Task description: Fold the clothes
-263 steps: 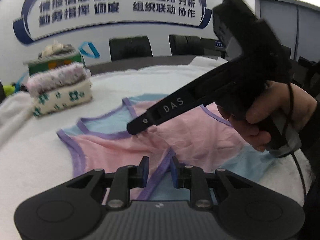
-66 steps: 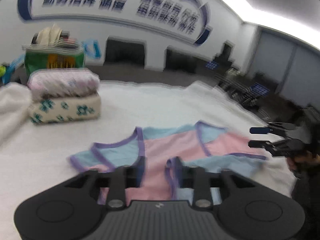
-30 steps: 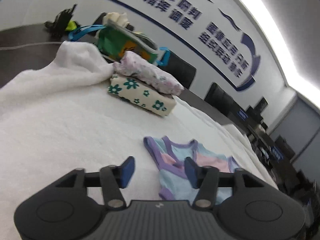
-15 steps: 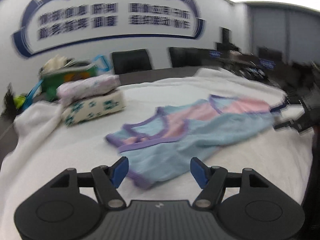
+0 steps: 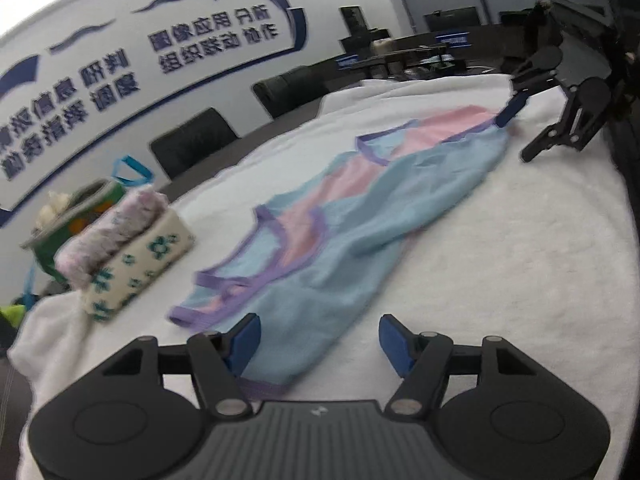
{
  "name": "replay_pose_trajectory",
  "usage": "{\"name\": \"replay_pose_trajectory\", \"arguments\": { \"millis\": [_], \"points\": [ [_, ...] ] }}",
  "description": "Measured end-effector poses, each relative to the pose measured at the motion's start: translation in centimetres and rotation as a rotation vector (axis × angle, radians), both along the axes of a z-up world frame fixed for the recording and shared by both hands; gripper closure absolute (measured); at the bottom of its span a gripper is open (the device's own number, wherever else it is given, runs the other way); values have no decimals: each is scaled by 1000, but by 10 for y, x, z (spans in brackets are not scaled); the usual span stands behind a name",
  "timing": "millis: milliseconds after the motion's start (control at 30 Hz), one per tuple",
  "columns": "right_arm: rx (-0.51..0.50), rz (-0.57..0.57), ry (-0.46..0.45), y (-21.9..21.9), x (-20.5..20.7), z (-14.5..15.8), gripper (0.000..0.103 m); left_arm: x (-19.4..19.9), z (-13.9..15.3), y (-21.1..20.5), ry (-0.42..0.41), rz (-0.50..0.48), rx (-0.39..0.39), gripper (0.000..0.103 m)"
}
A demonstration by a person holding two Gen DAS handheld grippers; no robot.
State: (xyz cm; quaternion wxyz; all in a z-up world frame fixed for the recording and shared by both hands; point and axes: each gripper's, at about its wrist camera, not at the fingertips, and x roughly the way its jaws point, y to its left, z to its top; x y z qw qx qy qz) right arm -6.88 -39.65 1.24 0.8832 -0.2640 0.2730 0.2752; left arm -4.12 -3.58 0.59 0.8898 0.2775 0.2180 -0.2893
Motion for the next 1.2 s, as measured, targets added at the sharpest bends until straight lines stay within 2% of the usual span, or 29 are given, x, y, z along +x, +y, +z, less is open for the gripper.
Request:
{"name": "replay_pose_trajectory", "arguments": {
  "millis": [33, 133, 200, 233, 267, 300, 333, 367, 400, 500, 533, 633, 800, 900, 967, 1000, 1033, 1067, 1200],
  "points": [
    [8, -6, 2, -3, 3, 0, 44, 4, 0, 2, -4, 19, 2, 38],
    [31, -17, 21, -14, 15, -2, 55, 18, -2, 9, 14, 72, -8, 38],
    [51, -16, 35, -21, 23, -4, 59, 23, -4, 15, 25, 74, -35, 38],
    [59, -19, 39, -25, 26, -4, 62, 25, -4, 17, 30, 73, -44, 43],
    [64, -25, 44, -27, 29, -4, 67, 26, -4, 17, 35, 66, -46, 62],
    [59, -28, 48, -28, 32, -4, 73, 26, -4, 17, 39, 60, -48, 76],
    [50, -31, 52, -28, 34, -5, 88, 25, -4, 17, 38, 55, -46, 98],
    [39, -27, 60, -28, 35, -6, 98, 23, -4, 15, 22, 51, -38, 98],
    [24, -18, 67, -26, 35, -5, 100, 19, -3, 15, 8, 48, -34, 98],
    [-16, -5, 85, -25, 30, -2, 101, 4, 4, 24, -3, 38, -70, 99],
    [-18, -16, 89, -28, 26, 0, 102, -2, 8, 28, 0, 33, -85, 103],
    [-1, -69, 89, -41, 14, 5, 102, -22, 17, 33, 12, 8, -125, 103],
    [20, -159, 91, -56, -8, 8, 102, -52, 12, 28, 15, -41, -130, 103],
    [-1, -193, 103, -56, -16, 7, 101, -62, 5, 29, 34, -46, -135, 91],
    [36, -195, 100, -59, -14, 9, 92, -68, 2, 30, 44, -45, -148, 81],
    [60, -195, 97, -60, -12, 10, 90, -66, 6, 32, 41, -30, -178, 74],
    [84, -194, 95, -61, -11, 12, 84, -65, 10, 33, 39, -15, -207, 57],
    [107, -194, 92, -63, -9, 13, 78, -63, 14, 34, 37, 0, -237, 48],
    [202, -192, 82, -68, -3, 18, 69, -57, 31, 40, 29, 59, -356, 48]
  ]
}}
